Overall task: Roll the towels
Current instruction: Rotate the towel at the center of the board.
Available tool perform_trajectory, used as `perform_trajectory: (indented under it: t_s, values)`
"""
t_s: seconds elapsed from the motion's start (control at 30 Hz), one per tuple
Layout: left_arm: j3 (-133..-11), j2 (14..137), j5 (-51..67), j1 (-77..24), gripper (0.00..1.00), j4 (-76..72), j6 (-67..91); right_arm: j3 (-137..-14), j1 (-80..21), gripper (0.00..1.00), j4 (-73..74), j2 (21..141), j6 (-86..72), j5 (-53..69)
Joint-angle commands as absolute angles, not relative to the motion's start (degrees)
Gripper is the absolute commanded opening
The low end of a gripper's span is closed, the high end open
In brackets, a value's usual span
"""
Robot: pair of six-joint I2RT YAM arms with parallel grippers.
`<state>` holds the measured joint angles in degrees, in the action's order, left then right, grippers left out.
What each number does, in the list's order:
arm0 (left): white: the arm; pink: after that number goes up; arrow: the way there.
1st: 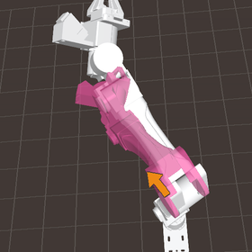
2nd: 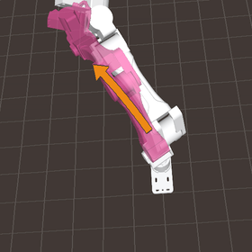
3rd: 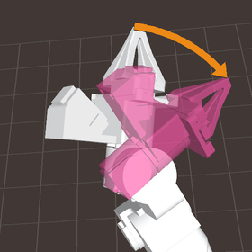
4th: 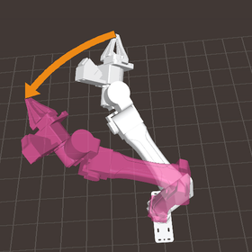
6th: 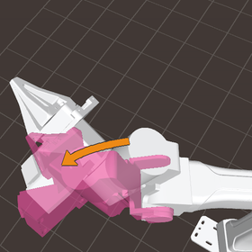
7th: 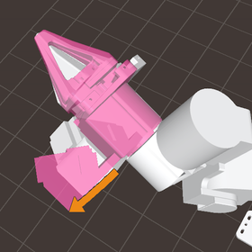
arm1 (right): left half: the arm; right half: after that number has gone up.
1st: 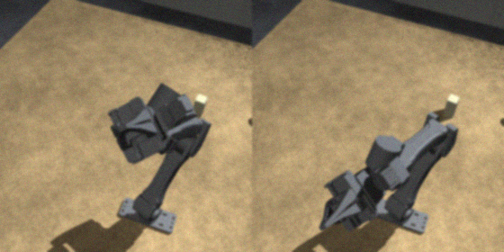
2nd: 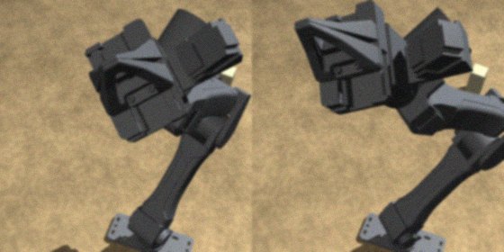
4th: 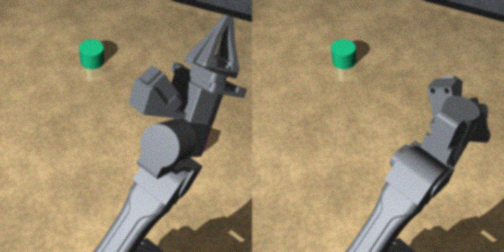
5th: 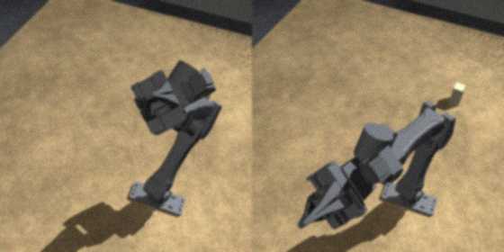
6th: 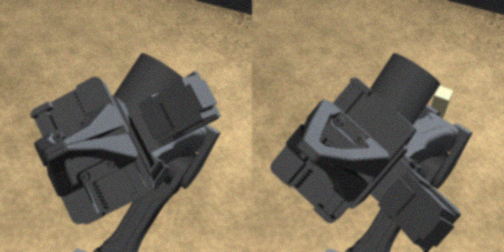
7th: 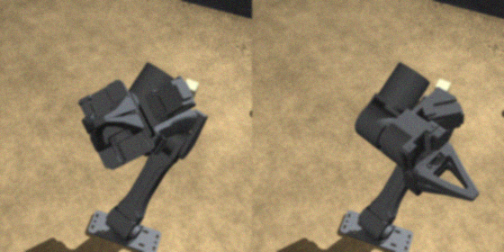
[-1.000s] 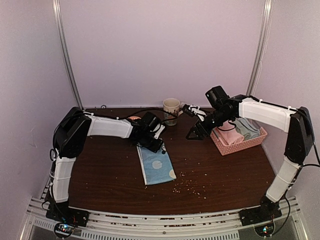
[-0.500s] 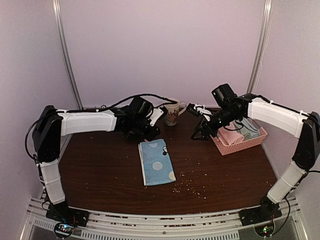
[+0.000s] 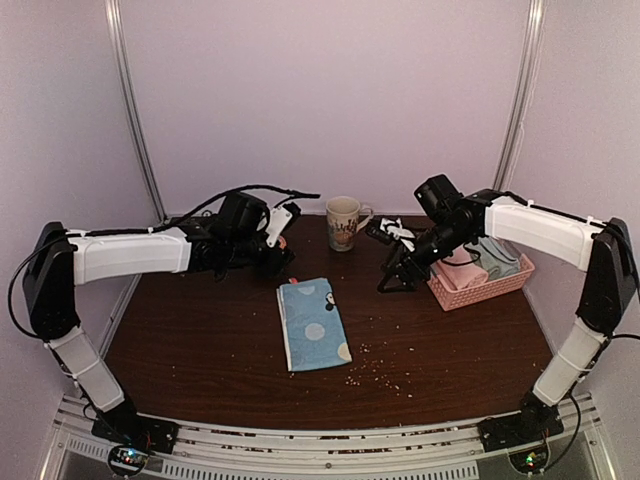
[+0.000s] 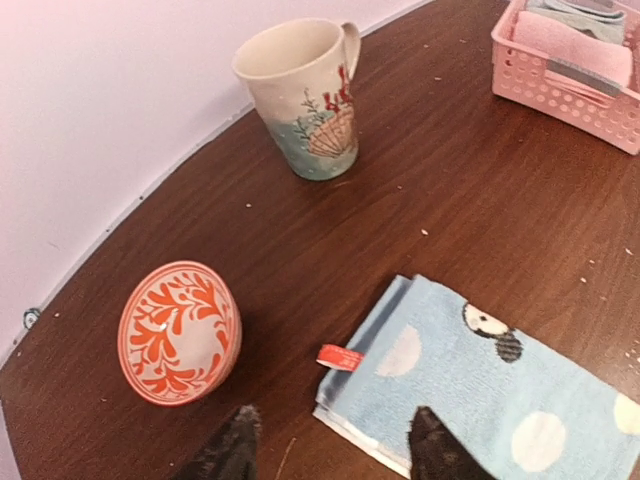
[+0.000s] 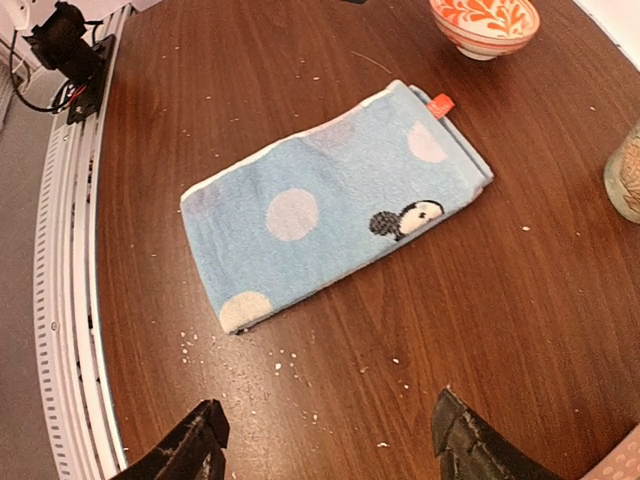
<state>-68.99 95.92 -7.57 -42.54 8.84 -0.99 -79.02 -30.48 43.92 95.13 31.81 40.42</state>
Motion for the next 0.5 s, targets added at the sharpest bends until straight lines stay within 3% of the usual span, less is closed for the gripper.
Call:
perform_trajectory:
  t_s: [0.0,0.3,0.47]
  values:
    - [-64.61,90.09,4.58,-43.54,0.46,7.38,-1.2,-75.93,-34.59,0.68,43.03,95.5,35.59,41.79]
    - [-37.95,69.8,3.67,-52.69,0.52,-5.97,-1.66,-65.57,-47.7,0.61,29.87,95.52,42.81,25.4]
    - [-37.13,70.23,-3.0,-53.83,0.64,-4.4,7.16,-66.3,-51.76,0.57,28.38,101.49,47.33,22.01]
